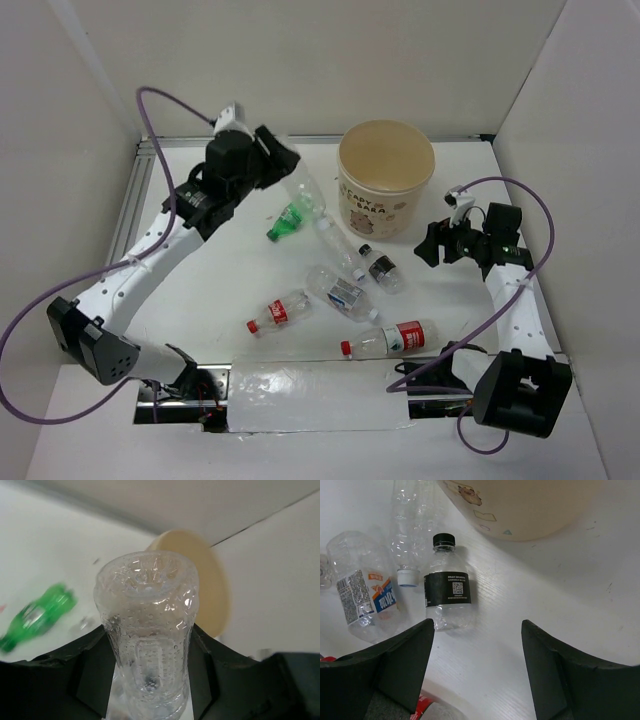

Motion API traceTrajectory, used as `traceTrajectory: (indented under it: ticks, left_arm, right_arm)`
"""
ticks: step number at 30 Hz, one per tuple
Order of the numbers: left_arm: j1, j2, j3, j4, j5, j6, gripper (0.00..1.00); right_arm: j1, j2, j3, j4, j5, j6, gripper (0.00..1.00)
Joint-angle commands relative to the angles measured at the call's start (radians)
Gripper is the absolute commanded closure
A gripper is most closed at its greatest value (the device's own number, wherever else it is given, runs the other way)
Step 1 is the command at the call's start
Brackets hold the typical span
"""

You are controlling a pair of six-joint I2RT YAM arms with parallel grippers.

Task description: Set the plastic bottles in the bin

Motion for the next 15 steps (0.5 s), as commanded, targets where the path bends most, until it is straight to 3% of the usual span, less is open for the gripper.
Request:
traceTrajectory:
  ticks: [1, 7, 11, 12, 14, 15]
  left_arm:
    - [-0.051, 0.077, 0.152, 0.192, 0.028, 0.220, 1.00]
    - [-0.150, 0.338, 0.448, 0.339, -0.088, 0.271, 1.00]
    - [-0.218, 0.537, 0.666, 0.360, -0.283, 0.411, 0.99]
    - [-0.244, 0.674, 0.826, 0.338, -0.340, 0.482, 0.91]
    - [-0.255, 0.709, 0.868, 0.306, -0.366, 0.522, 0.86]
    - [-0.255, 0.735, 0.911, 0.294, -0.366, 0.523, 0.66]
  right_arm:
    - [-0.005, 0.009, 0.035, 0.009, -0.037, 0.013, 0.23]
    - [-0.005, 0.009, 0.026, 0.009, -0.081, 0.033, 0.23]
    - [0.016, 0.035, 0.026, 0.018, -0.069, 0.076, 0.23]
    - [0.048, 0.058, 0.037, 0.018, -0.069, 0.088, 0.23]
    - [0.078, 0.078, 0.037, 0.018, -0.069, 0.121, 0.19]
    - [0.095, 0.087, 0.037, 0.031, -0.058, 0.136, 0.18]
